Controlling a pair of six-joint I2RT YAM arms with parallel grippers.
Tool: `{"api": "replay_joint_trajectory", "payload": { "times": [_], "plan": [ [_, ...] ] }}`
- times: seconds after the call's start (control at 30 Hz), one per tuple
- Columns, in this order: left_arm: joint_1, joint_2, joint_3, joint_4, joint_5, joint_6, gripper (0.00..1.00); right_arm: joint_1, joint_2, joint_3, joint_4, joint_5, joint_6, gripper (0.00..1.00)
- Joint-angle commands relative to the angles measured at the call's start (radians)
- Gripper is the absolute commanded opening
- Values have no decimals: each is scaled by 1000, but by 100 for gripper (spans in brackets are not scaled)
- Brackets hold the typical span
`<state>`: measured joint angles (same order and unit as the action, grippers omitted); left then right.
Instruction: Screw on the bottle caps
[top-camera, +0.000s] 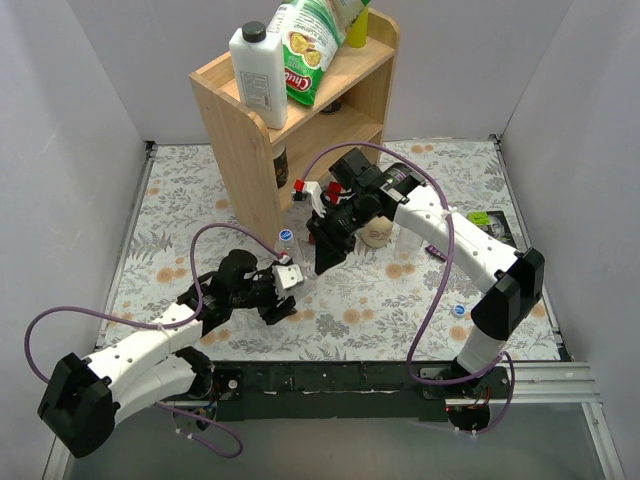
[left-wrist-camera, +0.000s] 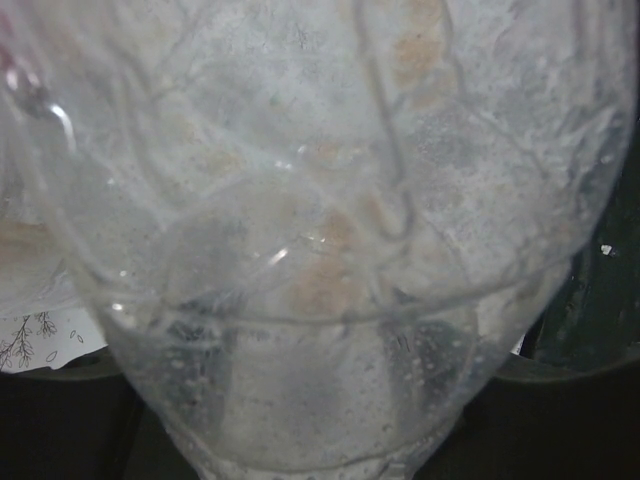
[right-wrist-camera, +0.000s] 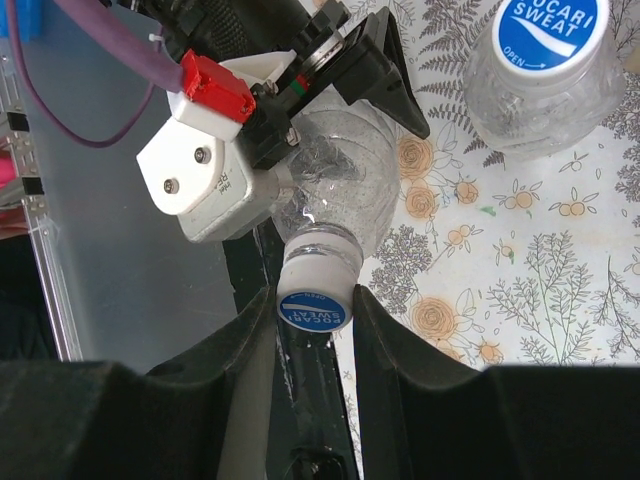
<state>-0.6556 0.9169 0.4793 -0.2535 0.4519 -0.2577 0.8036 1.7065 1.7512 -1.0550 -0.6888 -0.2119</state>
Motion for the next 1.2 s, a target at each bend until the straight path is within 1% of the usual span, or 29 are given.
{"api": "replay_joint_trajectory", "payload": {
  "times": [0.0,0.1,0.2,0.23,0.27,0.33,0.37,0.5,0.63,0.67,0.73,0.77,0.8,0.83,0.87,0.9,0.93,1.0,1.13,1.17],
  "plan": [
    [5,-7,30,203,54,1,0,32,22,14,-72,44,0,38],
    [5,-3,-10,217,34,17,0,32,24,39,-76,103,5,40],
    [5,19,-27,198,10,35,0,32,25,57,-83,110,5,47],
    [5,20,-33,198,8,32,0,32,25,60,-82,91,6,64],
    [5,16,-37,201,8,26,0,32,25,65,-82,80,6,74],
    [5,14,-41,204,14,18,0,32,22,83,-85,54,5,88],
    [5,16,-45,206,22,17,0,32,22,91,-86,51,2,89],
    [5,20,-48,192,70,24,0,32,9,143,-109,67,-24,91],
    [5,28,-42,136,125,75,0,14,-11,203,-195,83,-154,92],
    [5,28,-41,110,134,81,0,8,-16,202,-245,75,-253,92],
    [5,30,-24,80,165,97,0,6,-65,164,-249,80,-364,92],
    [5,30,-18,51,175,115,0,5,-96,87,-249,74,-517,92],
    [5,31,-1,36,201,121,0,5,-176,41,-188,65,-565,92],
    [5,30,7,20,217,130,0,6,-223,-13,-130,52,-596,93],
    [7,30,15,-5,231,141,0,8,-267,-119,-67,51,-631,93],
    [5,31,22,-18,244,149,0,14,-345,-160,31,49,-680,93],
    [5,28,34,-27,267,153,0,41,-372,-195,70,60,-711,92],
    [5,28,45,-53,281,172,0,72,-409,-226,104,72,-791,89],
    [5,42,73,-79,306,192,0,118,-416,-220,116,54,-877,78],
    [5,42,76,-81,304,193,0,124,-415,-220,116,52,-897,77]
  ]
}}
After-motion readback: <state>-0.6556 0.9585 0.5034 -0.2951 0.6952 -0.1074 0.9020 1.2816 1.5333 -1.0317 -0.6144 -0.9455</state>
